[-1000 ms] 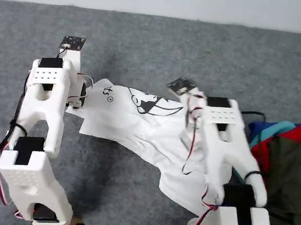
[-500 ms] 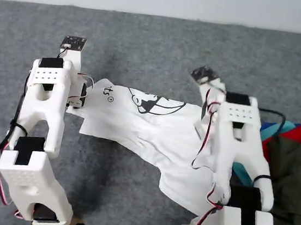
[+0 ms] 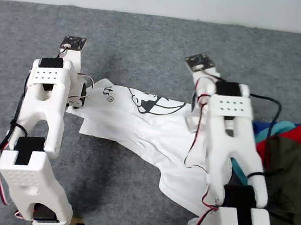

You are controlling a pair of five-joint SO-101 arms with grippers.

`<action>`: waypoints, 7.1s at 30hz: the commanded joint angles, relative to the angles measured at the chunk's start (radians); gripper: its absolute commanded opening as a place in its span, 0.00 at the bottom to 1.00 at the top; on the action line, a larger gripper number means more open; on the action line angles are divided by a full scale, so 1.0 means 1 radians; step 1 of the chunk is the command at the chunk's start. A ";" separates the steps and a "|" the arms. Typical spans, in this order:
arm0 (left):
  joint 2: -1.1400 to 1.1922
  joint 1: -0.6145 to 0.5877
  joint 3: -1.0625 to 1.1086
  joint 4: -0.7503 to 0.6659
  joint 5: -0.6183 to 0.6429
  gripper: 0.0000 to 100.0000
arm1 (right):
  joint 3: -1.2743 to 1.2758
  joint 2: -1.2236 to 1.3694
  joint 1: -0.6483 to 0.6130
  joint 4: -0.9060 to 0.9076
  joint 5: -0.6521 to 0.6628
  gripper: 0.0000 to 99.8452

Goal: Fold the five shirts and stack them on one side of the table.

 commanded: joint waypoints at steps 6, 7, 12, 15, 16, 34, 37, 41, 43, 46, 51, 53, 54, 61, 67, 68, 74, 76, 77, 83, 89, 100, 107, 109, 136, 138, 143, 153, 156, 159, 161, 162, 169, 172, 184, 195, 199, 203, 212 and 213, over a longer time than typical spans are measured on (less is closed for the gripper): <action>-0.014 0.000 -0.005 0.002 -0.005 0.01 | 0.000 0.039 0.053 -0.101 -0.011 0.10; -0.014 0.000 -0.005 0.002 -0.005 0.01 | 0.003 0.047 0.056 -0.107 -0.011 0.10; -0.014 0.000 -0.005 0.002 -0.005 0.01 | 0.003 0.108 0.050 -0.102 -0.015 0.10; -0.014 0.000 -0.005 0.002 -0.005 0.01 | 0.003 0.143 0.050 -0.097 -0.015 0.10; -0.014 0.000 -0.005 0.000 -0.005 0.01 | 0.003 0.153 0.050 -0.096 -0.015 0.10; -0.014 0.000 -0.005 0.002 -0.005 0.01 | -0.066 0.012 0.048 0.139 -0.011 0.10; -0.014 0.000 -0.005 0.002 -0.005 0.01 | -0.066 0.012 0.047 0.134 -0.011 0.10; -0.014 0.000 -0.005 0.002 -0.005 0.01 | -0.083 0.010 0.048 0.148 -0.008 0.10; -0.014 0.000 -0.005 0.002 -0.005 0.01 | -0.110 0.010 0.050 0.177 -0.008 0.10; -0.014 0.000 -0.005 0.002 -0.005 0.01 | -0.137 0.012 0.073 0.205 -0.008 0.10; -0.014 0.000 -0.005 0.002 -0.005 0.01 | -0.133 0.021 0.143 0.206 -0.008 0.10; -0.012 0.000 -0.005 0.002 -0.005 0.01 | -0.109 0.021 0.142 0.199 -0.008 0.10; -0.012 0.000 -0.005 0.002 -0.005 0.01 | -0.098 0.021 0.142 0.197 -0.008 0.10; -0.012 0.000 -0.004 0.002 -0.005 0.01 | -0.020 0.021 0.119 0.108 -0.012 0.10; -0.012 0.000 -0.004 0.002 -0.005 0.01 | 0.041 0.021 0.081 0.035 -0.015 0.10; -0.012 0.000 -0.004 0.002 -0.005 0.01 | 0.051 0.021 0.081 0.024 -0.015 0.10; -0.012 -0.002 0.004 0.000 -0.005 0.01 | 0.137 0.021 0.094 -0.059 -0.015 0.10; -0.012 0.000 0.018 -0.005 -0.005 0.01 | 0.164 0.021 0.108 -0.099 -0.012 0.10; -0.012 0.000 0.024 -0.006 -0.005 0.01 | 0.176 0.021 0.114 -0.116 -0.009 0.10; -0.012 0.000 0.025 -0.006 -0.005 0.01 | 0.184 0.016 0.137 -0.189 0.020 0.01; -0.023 0.002 0.013 -0.009 -0.005 0.01 | 0.137 0.010 0.137 -0.177 0.086 0.01; -0.023 0.002 -0.418 0.213 0.204 0.01 | -0.365 -0.185 0.131 0.097 0.091 0.01; -0.032 -0.002 -0.797 0.448 0.206 0.01 | -0.473 -0.386 0.130 0.176 0.087 0.01; -0.080 0.000 -0.825 0.446 0.207 0.01 | -0.483 -0.466 0.130 0.173 0.086 0.01; -1.154 0.144 -0.823 0.442 0.203 0.01 | -1.030 -0.949 0.292 0.174 0.028 0.01; -1.154 0.144 -0.822 0.442 0.203 0.01 | -1.034 -0.941 0.292 0.170 0.028 0.01; -1.154 0.144 -0.682 0.434 0.199 0.01 | -1.028 -0.877 0.288 0.177 0.028 0.01; -1.155 0.097 -0.002 0.149 0.133 0.01 | -0.916 -0.516 0.283 0.150 0.006 0.01; -1.154 0.043 0.216 0.003 0.129 0.01 | -0.829 -0.372 0.283 0.050 0.006 0.01; -1.151 0.032 0.444 -0.222 0.109 0.01 | -0.778 -0.231 0.283 -0.088 0.008 0.01; -1.119 0.038 0.602 -0.440 0.074 0.01 | -0.776 -0.147 0.280 -0.160 0.008 0.01; -1.079 0.044 0.667 -0.552 0.057 0.01 | -0.776 -0.108 0.269 -0.199 0.012 0.01; -0.545 0.117 0.638 -1.185 0.101 0.01 | -0.778 0.056 0.219 -0.283 0.014 0.01; -0.351 0.160 0.469 -1.076 0.163 0.01 | -0.773 0.070 0.202 -0.209 0.014 0.01; -0.161 0.121 0.153 -0.629 0.167 0.01 | -0.829 0.536 0.004 -0.054 -0.064 0.25; -0.163 0.083 0.136 -0.585 0.167 0.01 | -1.264 0.958 -0.081 0.091 -0.054 0.25; -0.164 0.083 0.137 -0.586 0.167 0.01 | -1.390 1.089 -0.084 0.079 0.044 0.13; -0.164 0.083 0.139 -0.586 0.167 0.01 | -1.519 1.194 -0.059 0.065 0.095 0.01; -0.166 0.080 0.134 -0.585 0.167 0.01 | -1.857 1.072 -0.045 0.335 0.092 0.01; -0.167 0.077 0.134 -0.583 0.167 0.01 | -1.860 1.020 -0.045 0.363 0.092 0.01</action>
